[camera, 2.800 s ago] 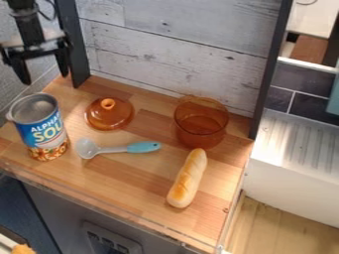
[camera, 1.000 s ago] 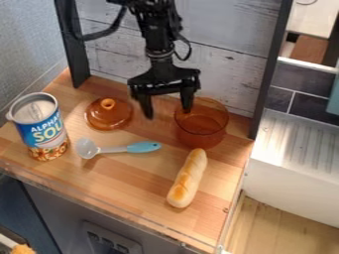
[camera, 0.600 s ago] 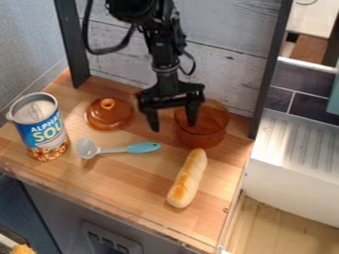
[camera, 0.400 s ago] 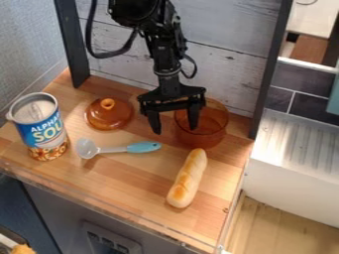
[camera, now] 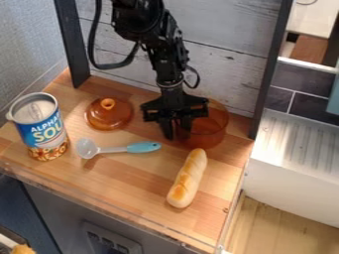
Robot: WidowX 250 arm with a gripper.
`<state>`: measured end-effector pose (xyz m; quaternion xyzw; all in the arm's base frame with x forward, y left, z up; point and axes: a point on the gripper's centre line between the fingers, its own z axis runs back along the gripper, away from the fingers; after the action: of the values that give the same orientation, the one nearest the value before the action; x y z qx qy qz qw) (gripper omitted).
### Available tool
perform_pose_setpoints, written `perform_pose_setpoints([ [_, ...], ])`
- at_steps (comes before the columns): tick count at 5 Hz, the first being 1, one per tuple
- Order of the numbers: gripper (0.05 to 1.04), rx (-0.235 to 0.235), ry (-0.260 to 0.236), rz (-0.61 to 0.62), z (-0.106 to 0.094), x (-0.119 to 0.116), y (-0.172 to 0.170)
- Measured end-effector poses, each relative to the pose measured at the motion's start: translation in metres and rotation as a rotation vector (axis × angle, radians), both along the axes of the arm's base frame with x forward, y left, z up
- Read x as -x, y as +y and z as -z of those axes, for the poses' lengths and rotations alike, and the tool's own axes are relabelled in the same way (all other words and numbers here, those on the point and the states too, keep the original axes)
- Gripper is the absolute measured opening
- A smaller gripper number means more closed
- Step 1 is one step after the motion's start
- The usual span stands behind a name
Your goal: Moved the orange pot in between the spoon and the bread.
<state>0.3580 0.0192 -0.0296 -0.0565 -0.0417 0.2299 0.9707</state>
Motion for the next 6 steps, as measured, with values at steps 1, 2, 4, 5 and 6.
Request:
perform_pose_setpoints([
  [1,0.142,-0.05,-0.056,0.001,-0.004,0.001,0.002],
  [2,0.085,-0.063,-0.062,-0.011,-0.006,0.0,0.004],
  [4,0.085,-0.037,-0.106,-0.03,-0.032,-0.004,0.012],
  [5,0.085,-0.052,-0.134,-0.027,-0.055,0.007,0.022],
  [6,0.085,-0.072,-0.134,-0.037,-0.059,0.032,0.038],
])
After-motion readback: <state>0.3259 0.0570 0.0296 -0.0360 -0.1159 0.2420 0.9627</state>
